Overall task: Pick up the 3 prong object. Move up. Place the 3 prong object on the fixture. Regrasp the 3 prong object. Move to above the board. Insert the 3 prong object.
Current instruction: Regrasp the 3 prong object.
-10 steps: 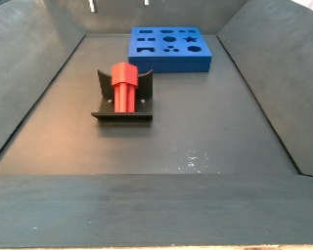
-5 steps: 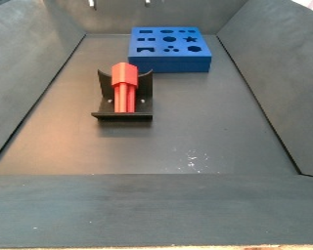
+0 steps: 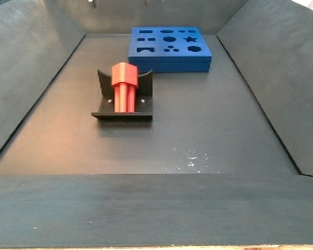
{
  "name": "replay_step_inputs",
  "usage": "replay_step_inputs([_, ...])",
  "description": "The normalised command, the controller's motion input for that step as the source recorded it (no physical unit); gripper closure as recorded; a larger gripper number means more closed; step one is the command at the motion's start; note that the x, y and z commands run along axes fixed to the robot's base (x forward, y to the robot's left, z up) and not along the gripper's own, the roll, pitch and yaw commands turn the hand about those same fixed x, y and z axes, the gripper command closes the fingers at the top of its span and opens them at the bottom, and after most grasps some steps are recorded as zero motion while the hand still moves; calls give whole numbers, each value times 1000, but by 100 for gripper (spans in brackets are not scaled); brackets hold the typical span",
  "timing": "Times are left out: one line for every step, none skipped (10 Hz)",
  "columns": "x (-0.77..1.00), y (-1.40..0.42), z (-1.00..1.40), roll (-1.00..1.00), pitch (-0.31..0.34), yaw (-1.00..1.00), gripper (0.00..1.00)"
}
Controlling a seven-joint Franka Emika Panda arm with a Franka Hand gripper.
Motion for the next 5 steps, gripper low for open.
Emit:
replay_step_inputs([89,-32,-10,223,108,112,0])
replay_step_inputs([34,71,-1000,123,123,87,0])
replay_step_inputs([38,72,-1000,116,111,101,0])
replay_step_inputs([49,66,-1000,105,74,130,0])
replay_step_inputs([55,61,-1000,94,52,138,0])
